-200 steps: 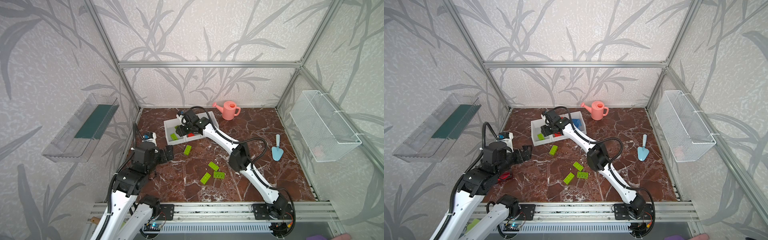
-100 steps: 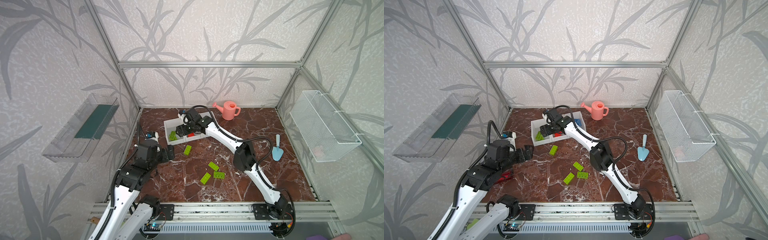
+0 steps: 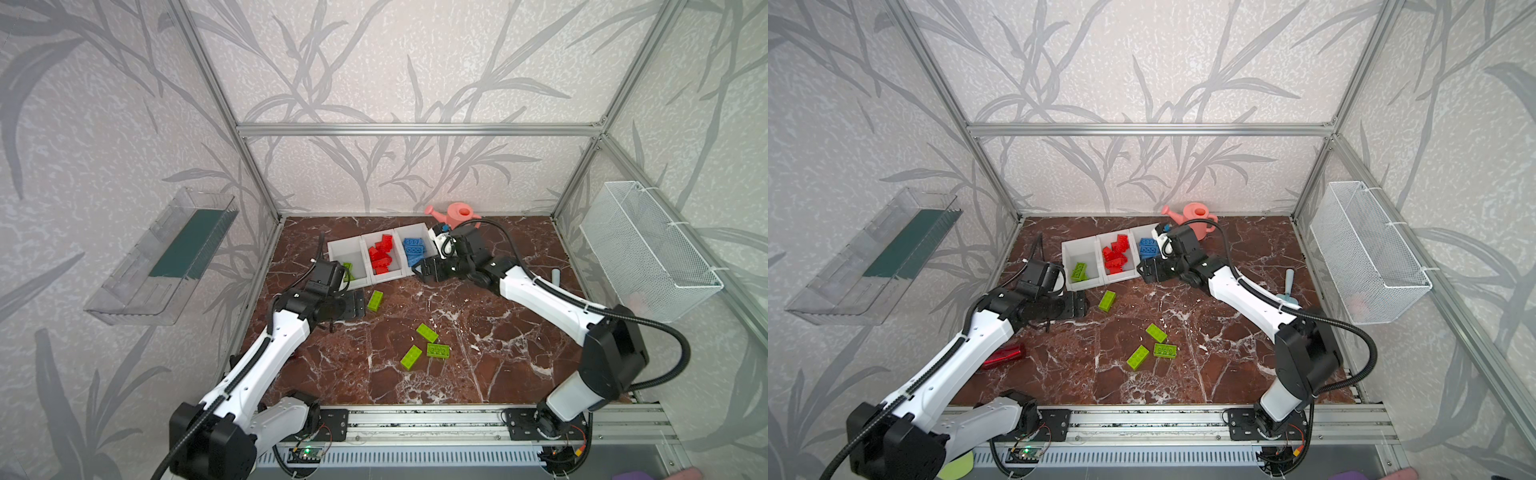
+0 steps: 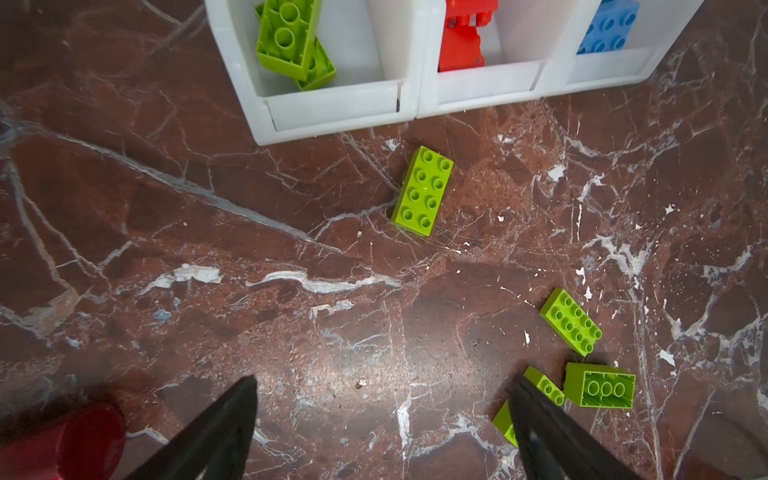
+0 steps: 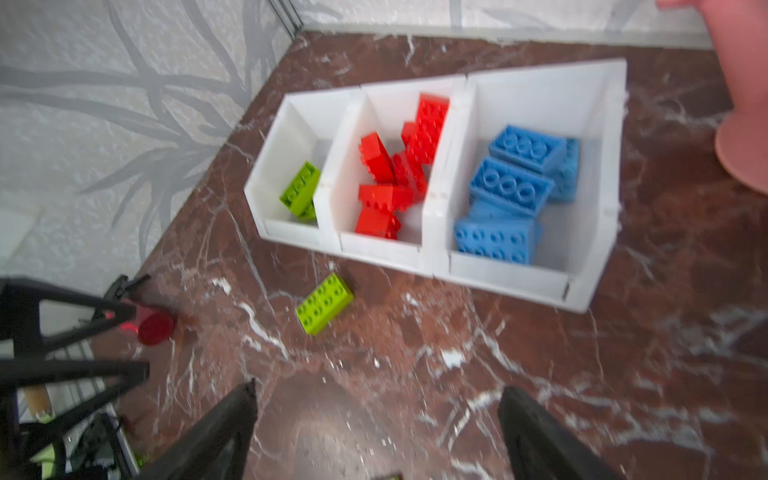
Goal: Sort the legos into containers by color
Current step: 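Withdraw the right gripper from the bin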
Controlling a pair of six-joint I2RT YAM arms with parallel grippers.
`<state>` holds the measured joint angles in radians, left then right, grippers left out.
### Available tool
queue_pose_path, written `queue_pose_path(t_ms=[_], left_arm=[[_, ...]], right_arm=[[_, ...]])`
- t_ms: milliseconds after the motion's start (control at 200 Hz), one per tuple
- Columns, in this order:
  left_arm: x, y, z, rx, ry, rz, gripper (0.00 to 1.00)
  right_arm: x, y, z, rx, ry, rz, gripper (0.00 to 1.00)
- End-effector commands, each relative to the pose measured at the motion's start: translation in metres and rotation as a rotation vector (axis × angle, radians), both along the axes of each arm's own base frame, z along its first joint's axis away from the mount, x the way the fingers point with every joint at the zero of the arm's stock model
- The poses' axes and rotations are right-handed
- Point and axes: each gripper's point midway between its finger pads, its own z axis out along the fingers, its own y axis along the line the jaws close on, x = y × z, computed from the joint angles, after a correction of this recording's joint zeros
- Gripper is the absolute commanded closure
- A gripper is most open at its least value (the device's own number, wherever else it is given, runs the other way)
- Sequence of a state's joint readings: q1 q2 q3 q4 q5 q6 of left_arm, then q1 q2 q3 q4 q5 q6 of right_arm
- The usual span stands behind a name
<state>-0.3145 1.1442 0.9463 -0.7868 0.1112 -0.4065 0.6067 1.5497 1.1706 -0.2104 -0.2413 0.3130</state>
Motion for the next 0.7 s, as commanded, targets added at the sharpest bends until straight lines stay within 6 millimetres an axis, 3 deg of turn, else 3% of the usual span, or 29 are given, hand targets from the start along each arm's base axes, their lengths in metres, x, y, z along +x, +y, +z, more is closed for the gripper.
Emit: queue_pose_path(t_ms=[0,160,290,490,700], left_arm=[[0.006,-0.010,0.007,-0.017,0.011,-0.040,0.06],[0.023,-0.018,-0.007,-0.015,0.055,-0.040,0.07],[0.035,-0.022,-0.024,0.013,0.115,-0.034,0.10],[0.057,-0.039,-0.045,0.035,0.121,-0.030,0.11],[0.075,-0.053,-0.078,0.083,0.169,-0.051,0.14]], right_arm=[[-0.026,-0.015,-0.011,0.034,-0.010,-0.015,0.05],[-0.067,-0.044,-0.034,0.106,0.010,-0.068,0.04],[-0.084,-0.054,-0.043,0.157,0.025,-0.089,0.04],[-0.092,-0.071,-0.057,0.150,-0.011,-0.135,0.04],[-0.092,-0.068,-0.061,0.167,-0.007,-0.131,0.04]])
